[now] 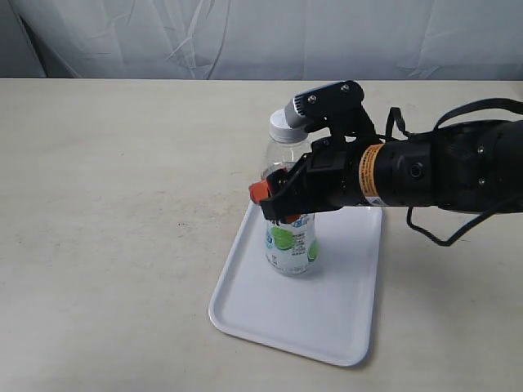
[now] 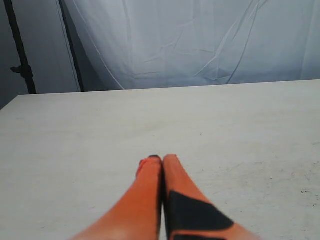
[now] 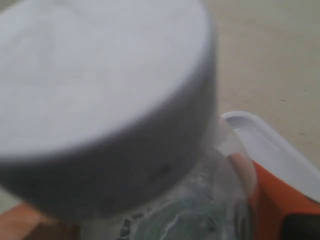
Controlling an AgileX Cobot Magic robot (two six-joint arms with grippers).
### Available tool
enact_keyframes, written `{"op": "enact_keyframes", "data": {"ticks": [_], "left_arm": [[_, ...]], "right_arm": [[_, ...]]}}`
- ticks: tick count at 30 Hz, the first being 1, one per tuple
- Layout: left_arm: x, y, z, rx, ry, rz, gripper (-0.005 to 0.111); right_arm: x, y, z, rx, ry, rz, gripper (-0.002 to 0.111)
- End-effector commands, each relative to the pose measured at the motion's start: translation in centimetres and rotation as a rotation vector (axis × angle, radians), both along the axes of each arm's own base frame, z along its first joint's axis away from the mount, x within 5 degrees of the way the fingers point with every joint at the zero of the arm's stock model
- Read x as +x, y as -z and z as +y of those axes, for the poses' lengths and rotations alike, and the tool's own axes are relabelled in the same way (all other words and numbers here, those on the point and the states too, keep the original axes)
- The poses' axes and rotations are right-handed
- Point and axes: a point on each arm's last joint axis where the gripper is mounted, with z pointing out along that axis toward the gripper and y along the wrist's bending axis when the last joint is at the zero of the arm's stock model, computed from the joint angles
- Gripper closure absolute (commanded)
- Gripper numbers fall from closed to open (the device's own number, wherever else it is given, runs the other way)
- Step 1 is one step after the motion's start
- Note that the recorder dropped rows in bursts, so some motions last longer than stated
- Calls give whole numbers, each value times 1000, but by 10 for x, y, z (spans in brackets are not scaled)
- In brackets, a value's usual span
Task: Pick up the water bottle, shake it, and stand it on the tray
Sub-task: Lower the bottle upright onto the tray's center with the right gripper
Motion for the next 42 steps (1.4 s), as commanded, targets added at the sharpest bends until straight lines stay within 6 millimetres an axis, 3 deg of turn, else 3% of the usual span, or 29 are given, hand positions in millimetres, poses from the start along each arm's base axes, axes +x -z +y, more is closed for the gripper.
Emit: {"op": "enact_keyframes", "data": {"ticks": [1, 21, 25, 29, 32, 34, 42], "left_arm": [[0, 0, 0, -5, 5, -8, 106], [0, 0, 0, -5, 5, -8, 106], [0, 0, 0, -5, 5, -8, 106], [0, 0, 0, -5, 5, -8, 106], [0, 0, 0, -5, 5, -8, 106], [0, 0, 0, -5, 5, -10, 106], [0, 0, 0, -5, 5, -10, 106]], "right_arm": [[-3, 29, -2, -73, -15, 67, 109], [-6, 11, -4, -65, -67, -6, 109], [-7, 5, -5, -54, -64, -22, 88], [-4, 6, -8, -80, -4, -13, 51], [-1, 8, -12, -111, 48, -10, 31], [-1, 8, -12, -113, 49, -11, 27], [-3, 7, -10, -91, 20, -7, 27]]}}
